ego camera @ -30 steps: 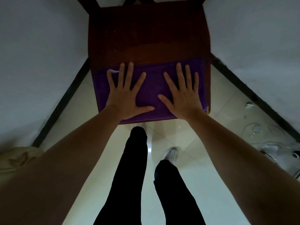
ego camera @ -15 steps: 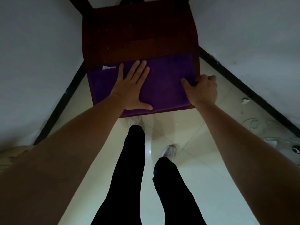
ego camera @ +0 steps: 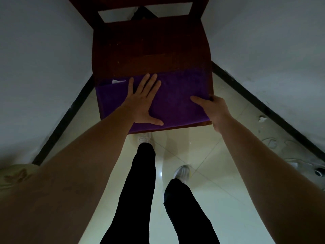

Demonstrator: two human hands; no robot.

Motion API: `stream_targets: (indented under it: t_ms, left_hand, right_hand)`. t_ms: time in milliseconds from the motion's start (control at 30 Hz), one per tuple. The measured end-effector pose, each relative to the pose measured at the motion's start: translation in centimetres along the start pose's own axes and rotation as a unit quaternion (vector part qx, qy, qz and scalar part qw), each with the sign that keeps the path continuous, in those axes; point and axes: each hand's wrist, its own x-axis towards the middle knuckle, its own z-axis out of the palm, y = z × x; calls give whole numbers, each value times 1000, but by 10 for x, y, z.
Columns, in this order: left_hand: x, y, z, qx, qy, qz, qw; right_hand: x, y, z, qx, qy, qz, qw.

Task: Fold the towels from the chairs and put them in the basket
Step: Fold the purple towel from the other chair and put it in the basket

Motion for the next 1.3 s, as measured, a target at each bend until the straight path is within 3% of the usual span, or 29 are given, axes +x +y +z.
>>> stream_targets:
  t_ms: [100,200,267,333,400,433,467,633,733,833,933,1033,1133,1200,1300]
  left_hand:
    - [-18,8,-7,-72,98,-39,992]
    - [-51,4,-2,-225,249,-218,917]
    - [-71,-12,3,-375,270,-345,817]
    - [-90,-30,-1,-531,242,-421,694]
    - [-104,-45,-6,-684,186,-422,565]
    - [-109,-49,-9,-731,158,-408,524]
    - [-113,-53,-9,-751,134,-397,510]
    - [-121,-75,2,-791,105,-379,469]
    - [-121,-79,3,-795,99,-372,468]
    - [-119,-80,3,-796,97,-374,467]
    - [-119,-79,2,-792,95,-377,470]
    - [-114,-74,-2,-768,108,-398,490]
    - [-104,-70,-4,-729,115,-422,526]
    - [-98,-68,-5,-726,112,-428,527]
    - [-91,-61,-7,-757,92,-418,494]
  right_hand:
    - [-12,-10,-6,-6,6,-30,1000]
    - [-26,-22,5,-105,61,-118,985]
    - [-36,-31,20,-170,91,-171,966]
    - [-47,-39,42,-193,99,-207,954]
    - [-59,-48,68,-210,94,-234,945]
    - [-65,-52,82,-226,85,-245,939]
    - [-70,-54,95,-244,73,-257,932]
    - [-87,-49,171,-339,-49,-320,883]
    - [-88,-33,198,-337,-206,-273,877]
    - [-90,-24,196,-285,-267,-223,893]
    - [-86,-24,171,-176,-218,-190,941]
    - [-69,-27,139,-173,-53,-212,960]
    - [-54,-30,117,-116,61,-133,982]
    - [-44,-34,114,-53,52,-48,996]
    - [-36,-37,123,23,-25,29,999]
